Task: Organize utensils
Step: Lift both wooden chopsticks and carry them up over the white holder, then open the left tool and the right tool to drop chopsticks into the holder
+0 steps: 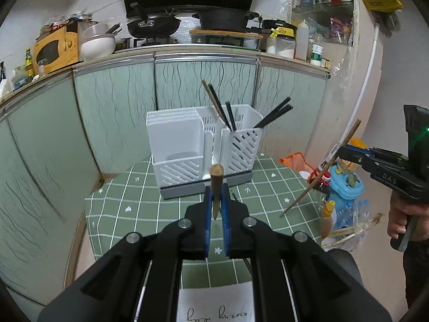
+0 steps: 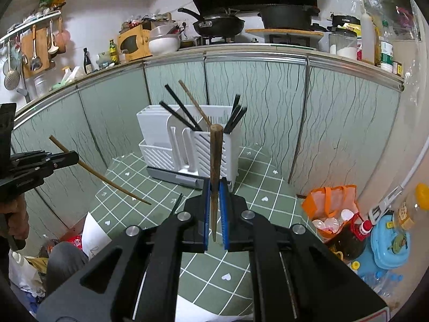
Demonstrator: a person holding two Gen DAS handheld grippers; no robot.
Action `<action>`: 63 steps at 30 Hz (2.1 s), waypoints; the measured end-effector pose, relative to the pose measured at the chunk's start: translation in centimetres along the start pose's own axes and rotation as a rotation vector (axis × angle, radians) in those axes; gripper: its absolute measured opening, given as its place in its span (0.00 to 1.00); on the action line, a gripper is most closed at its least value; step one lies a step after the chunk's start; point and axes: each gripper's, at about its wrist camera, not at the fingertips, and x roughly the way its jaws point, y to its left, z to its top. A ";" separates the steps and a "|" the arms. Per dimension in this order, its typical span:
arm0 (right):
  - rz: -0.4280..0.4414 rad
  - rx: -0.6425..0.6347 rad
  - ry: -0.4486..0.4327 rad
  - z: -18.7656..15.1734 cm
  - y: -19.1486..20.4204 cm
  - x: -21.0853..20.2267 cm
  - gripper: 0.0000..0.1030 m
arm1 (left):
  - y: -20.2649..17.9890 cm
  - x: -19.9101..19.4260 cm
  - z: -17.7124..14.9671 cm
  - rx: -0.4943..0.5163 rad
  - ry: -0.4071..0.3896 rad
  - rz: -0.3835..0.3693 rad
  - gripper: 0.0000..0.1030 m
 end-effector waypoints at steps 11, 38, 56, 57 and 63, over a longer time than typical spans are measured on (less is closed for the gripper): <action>0.033 -0.013 -0.037 4.5 -0.4 -0.4 0.06 | -0.8 -0.2 4.4 0.055 -0.051 -0.111 0.08; 0.102 0.000 -0.116 17.2 -2.3 3.3 0.06 | 0.6 5.0 16.0 0.020 -0.092 -0.194 0.08; 0.143 0.087 -0.012 15.1 -6.6 12.7 0.06 | 1.7 14.2 15.3 -0.007 0.023 -0.216 0.08; 0.149 0.089 -0.006 14.9 -6.6 13.0 0.06 | 1.6 14.5 15.1 -0.003 0.027 -0.223 0.08; 0.112 0.037 0.050 13.2 -6.4 15.4 0.62 | 0.9 15.7 14.1 0.031 0.008 -0.242 0.71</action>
